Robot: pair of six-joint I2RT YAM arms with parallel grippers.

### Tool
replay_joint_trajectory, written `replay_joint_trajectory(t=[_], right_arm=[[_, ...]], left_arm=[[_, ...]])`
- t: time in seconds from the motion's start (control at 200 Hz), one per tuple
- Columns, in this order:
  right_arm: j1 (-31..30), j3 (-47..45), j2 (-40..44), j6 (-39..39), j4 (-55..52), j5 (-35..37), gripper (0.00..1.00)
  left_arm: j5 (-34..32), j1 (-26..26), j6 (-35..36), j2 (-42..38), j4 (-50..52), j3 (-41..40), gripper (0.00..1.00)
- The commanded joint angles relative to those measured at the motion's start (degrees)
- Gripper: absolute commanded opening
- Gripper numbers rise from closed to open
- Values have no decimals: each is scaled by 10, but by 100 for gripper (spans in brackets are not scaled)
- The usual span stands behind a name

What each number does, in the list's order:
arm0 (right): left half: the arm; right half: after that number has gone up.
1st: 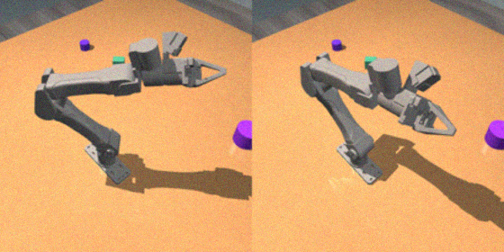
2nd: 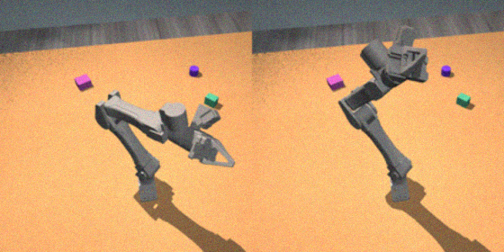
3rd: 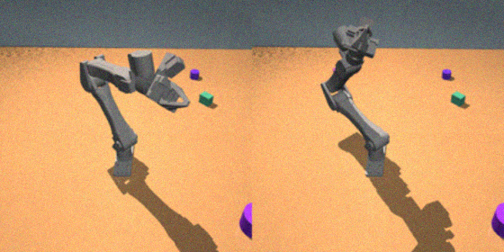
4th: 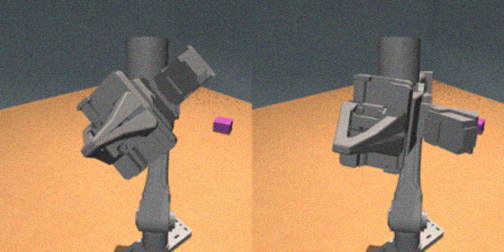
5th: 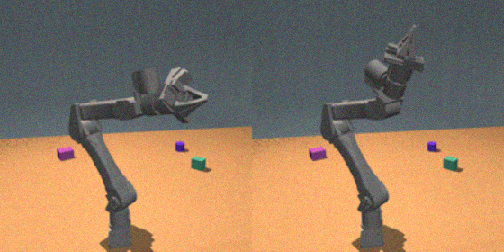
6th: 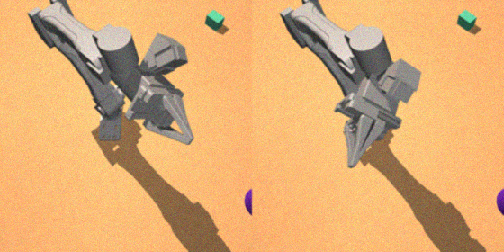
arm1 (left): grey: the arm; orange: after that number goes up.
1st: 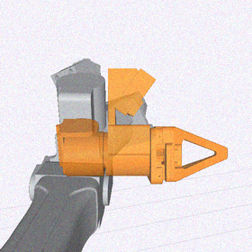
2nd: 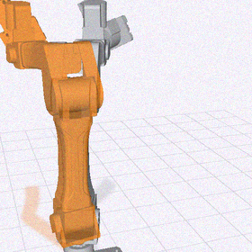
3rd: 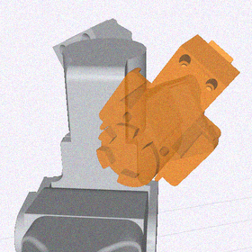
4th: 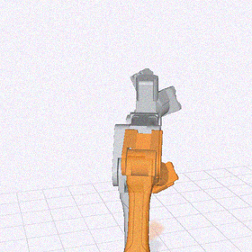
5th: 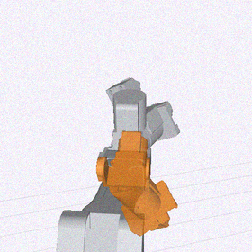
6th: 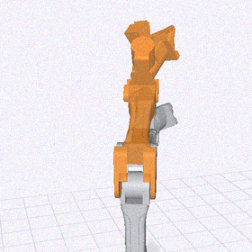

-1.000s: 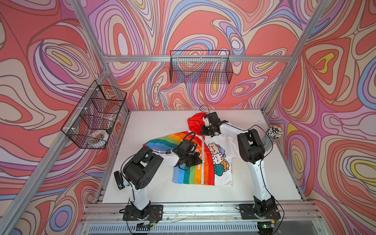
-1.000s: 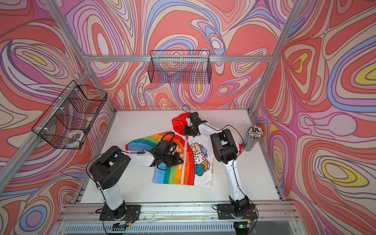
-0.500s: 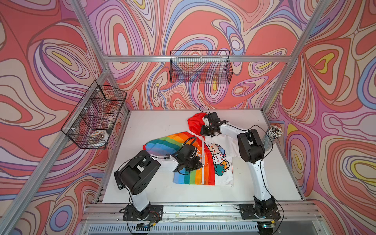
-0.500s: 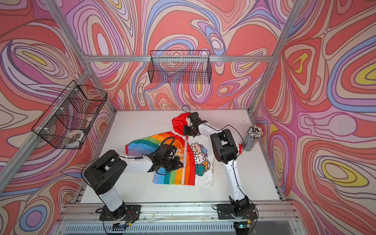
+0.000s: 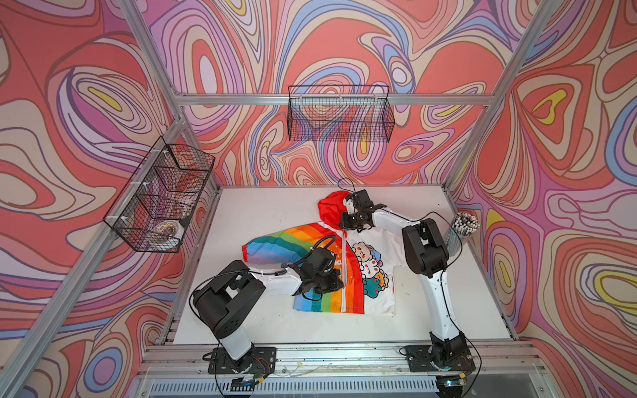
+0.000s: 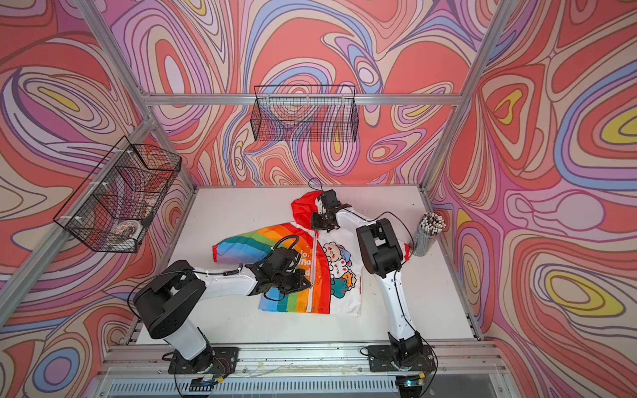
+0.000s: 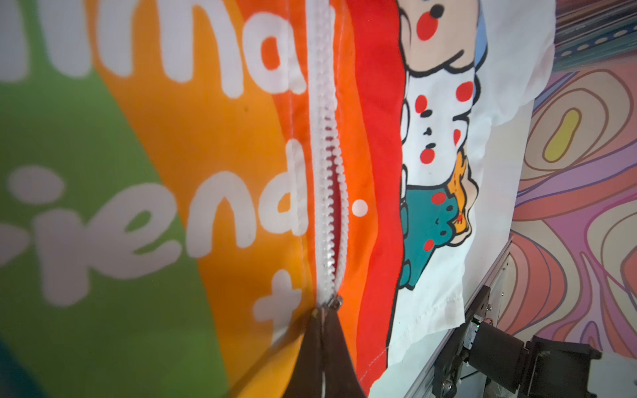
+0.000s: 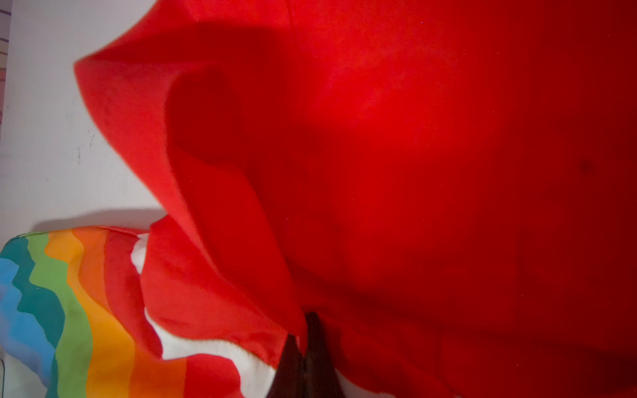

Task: Unzip the jacket
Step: Unzip the zipper on the jacket.

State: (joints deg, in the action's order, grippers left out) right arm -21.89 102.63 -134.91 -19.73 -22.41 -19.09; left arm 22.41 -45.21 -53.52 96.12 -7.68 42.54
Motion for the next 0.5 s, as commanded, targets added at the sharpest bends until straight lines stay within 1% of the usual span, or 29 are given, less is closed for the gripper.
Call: replay_joint_trajectory(t=[0.0,0.175,0.496], right_arm=[[3,5,-26,7,-11,23,0],[3,15,-30,4,-15,27,0],[3,29,-39,1,-20,25,0]], left_arm=[[-5,-15,-12,-18,32,-9,0],[-18,-32,-12,-36,54,-18,0],[-32,-49,-12,-69,98,-25,0]])
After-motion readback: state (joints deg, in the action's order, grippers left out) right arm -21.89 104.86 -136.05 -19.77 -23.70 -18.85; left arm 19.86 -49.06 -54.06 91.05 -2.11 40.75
